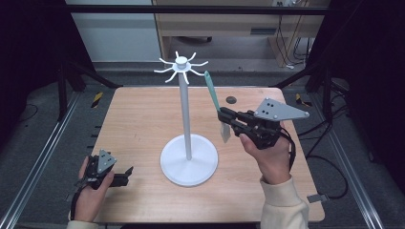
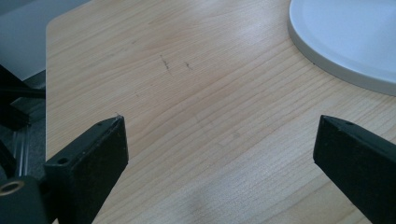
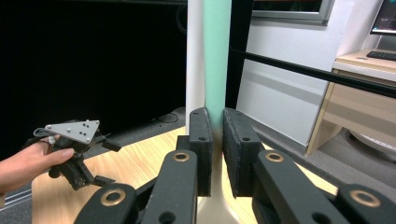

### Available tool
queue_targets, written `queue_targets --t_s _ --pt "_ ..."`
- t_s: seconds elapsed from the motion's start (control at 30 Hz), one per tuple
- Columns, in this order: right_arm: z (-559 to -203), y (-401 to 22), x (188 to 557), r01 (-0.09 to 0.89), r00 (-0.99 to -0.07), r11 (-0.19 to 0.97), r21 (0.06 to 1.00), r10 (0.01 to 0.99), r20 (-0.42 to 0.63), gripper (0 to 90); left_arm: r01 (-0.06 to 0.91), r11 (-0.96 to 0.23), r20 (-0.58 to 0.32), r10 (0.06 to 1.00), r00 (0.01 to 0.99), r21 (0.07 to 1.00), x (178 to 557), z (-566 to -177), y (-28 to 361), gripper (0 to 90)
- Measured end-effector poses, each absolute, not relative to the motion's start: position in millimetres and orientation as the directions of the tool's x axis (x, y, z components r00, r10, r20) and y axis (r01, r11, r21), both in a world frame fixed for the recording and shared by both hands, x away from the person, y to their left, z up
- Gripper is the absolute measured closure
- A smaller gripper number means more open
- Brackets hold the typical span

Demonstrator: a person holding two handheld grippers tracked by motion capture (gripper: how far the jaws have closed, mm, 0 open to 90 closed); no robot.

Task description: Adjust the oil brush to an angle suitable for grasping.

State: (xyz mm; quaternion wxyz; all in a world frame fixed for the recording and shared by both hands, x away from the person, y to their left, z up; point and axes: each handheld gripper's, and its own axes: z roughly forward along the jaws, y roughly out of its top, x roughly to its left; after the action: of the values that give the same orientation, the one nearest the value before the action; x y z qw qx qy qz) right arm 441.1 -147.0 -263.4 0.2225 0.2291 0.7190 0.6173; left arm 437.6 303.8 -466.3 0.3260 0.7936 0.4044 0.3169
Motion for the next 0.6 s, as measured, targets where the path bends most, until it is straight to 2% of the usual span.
queue_targets --t_s 0.6 --pt "-265 -137 446 0.073 -0.798 0.145 0.987 0.602 -0.029 82.3 0.438 -0.462 0.236 0.847 0.477 0.771 438 -467 304 2.7"
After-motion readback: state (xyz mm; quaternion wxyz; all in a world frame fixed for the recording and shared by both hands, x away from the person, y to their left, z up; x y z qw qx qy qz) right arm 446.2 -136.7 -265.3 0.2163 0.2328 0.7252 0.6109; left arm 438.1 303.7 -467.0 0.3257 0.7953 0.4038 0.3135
